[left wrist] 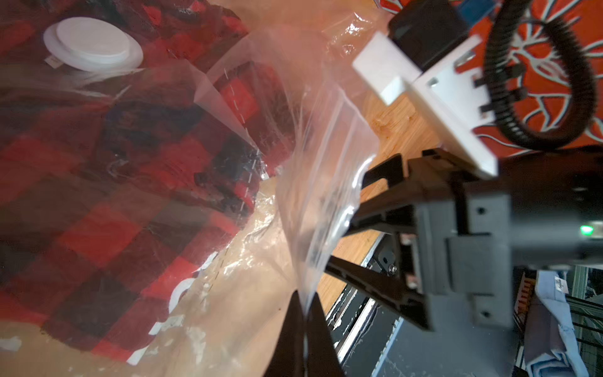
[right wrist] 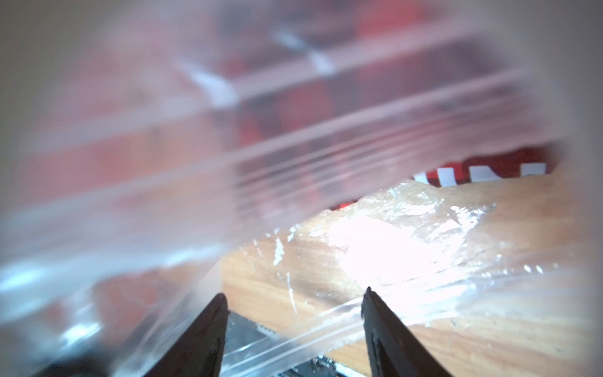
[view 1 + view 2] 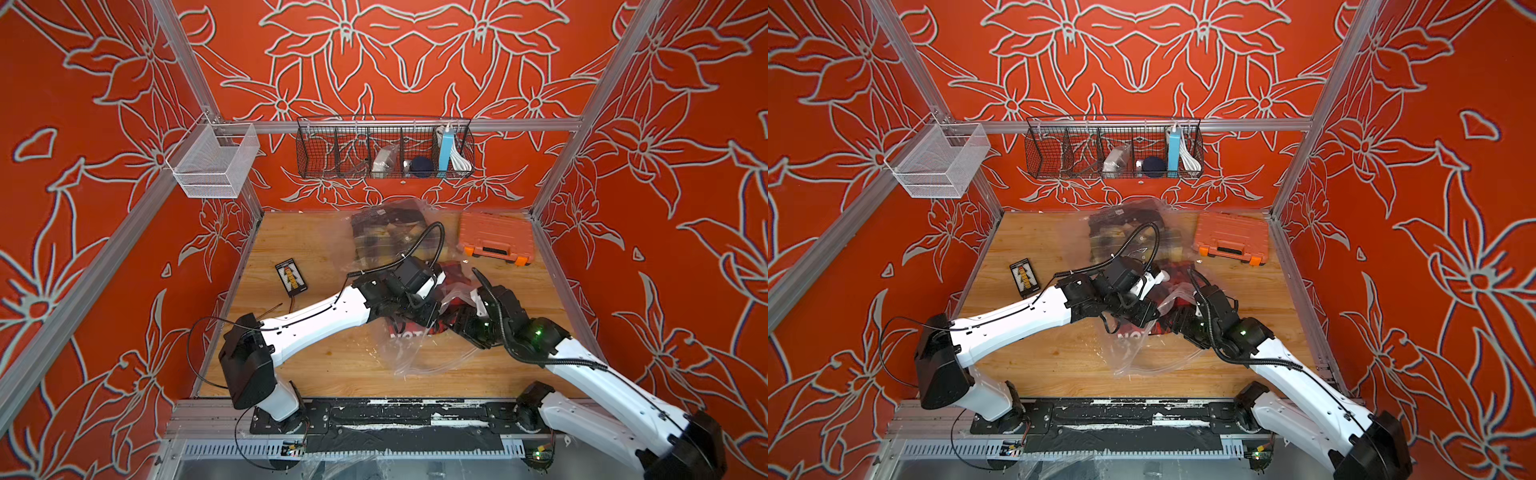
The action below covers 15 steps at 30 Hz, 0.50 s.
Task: Place the folded shirt into the vacuum bag
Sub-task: Place the shirt in the vacuum bag.
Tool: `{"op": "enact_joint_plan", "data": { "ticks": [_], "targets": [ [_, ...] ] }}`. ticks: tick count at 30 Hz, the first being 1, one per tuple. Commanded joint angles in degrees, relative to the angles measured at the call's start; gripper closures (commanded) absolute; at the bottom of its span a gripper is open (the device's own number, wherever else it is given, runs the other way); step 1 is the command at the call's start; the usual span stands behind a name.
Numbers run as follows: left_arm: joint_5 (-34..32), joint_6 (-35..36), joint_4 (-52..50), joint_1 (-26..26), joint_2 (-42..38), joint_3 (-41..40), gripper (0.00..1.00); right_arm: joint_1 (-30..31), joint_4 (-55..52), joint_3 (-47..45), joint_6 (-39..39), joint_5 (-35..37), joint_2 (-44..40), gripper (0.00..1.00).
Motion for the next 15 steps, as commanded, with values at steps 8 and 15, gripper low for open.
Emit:
{"op": "enact_joint_plan", "data": {
  "ticks": [8,15],
  "targets": [
    [1.7,-0.9,6.0,-0.5,-4.0,-8.0,1.0,-2.1,-21.2,14.7,-13.6,2.7,-0.4,0.32],
    [2.7,-4.0,11.4,-4.7,-5.3,-14.0,1.0,-9.4,-21.7,23.0,-22.4,1.3,8.6,0.33]
  ]
}}
